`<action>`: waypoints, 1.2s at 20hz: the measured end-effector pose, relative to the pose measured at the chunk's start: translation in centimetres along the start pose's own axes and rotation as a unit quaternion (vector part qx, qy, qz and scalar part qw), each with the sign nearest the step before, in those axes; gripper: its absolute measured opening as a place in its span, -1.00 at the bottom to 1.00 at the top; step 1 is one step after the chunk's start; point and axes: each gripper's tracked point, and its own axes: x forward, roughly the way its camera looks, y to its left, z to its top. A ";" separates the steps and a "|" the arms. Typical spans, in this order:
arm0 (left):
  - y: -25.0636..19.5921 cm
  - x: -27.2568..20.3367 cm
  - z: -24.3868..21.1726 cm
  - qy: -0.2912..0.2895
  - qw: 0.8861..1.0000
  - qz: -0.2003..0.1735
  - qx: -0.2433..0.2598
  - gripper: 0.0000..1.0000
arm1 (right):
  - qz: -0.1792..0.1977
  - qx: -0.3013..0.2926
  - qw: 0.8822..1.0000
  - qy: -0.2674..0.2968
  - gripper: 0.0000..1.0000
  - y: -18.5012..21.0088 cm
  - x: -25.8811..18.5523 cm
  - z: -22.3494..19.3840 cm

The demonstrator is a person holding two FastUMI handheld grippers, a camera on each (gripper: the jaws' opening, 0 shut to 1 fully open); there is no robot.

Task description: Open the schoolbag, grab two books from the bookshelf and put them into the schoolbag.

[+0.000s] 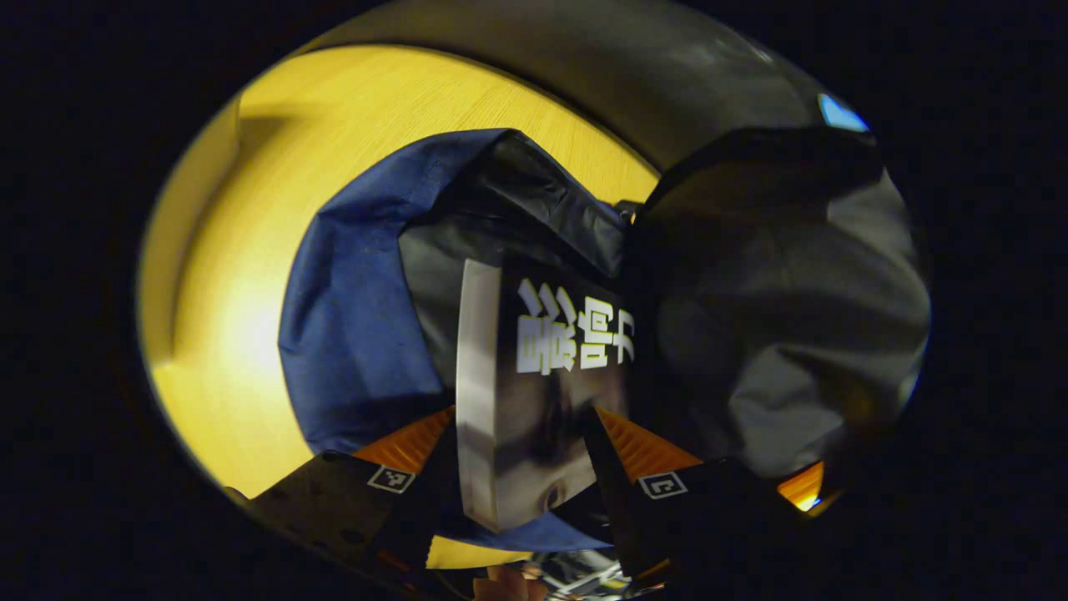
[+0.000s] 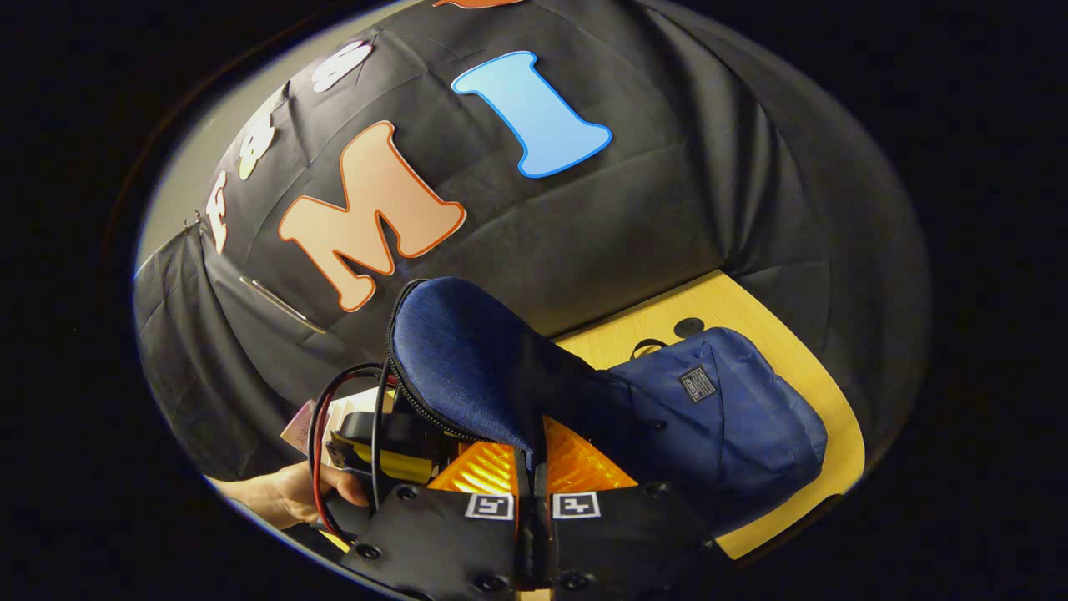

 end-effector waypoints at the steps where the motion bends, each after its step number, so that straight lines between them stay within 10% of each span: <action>1: 0.9 -0.5 0.1 -0.009 0.999 0.022 0.036 0.76 | -0.001 0.000 1.000 0.000 -0.94 -0.1 0.1 0.0; 9: 3.8 -10.3 3.1 -0.113 0.959 0.080 0.246 0.94 | -0.007 -0.008 1.000 0.001 -0.92 0.1 -0.1 -0.5; 17: 7.1 -28.1 6.6 -0.209 0.939 0.057 0.269 0.99 | -0.022 -0.002 1.000 -0.006 -0.92 -0.2 -0.9 -0.6; 24: 14.7 -37.9 10.1 -0.240 0.922 0.112 0.282 0.92 | -0.035 -0.007 0.999 -0.012 -0.94 -0.2 -1.0 -0.5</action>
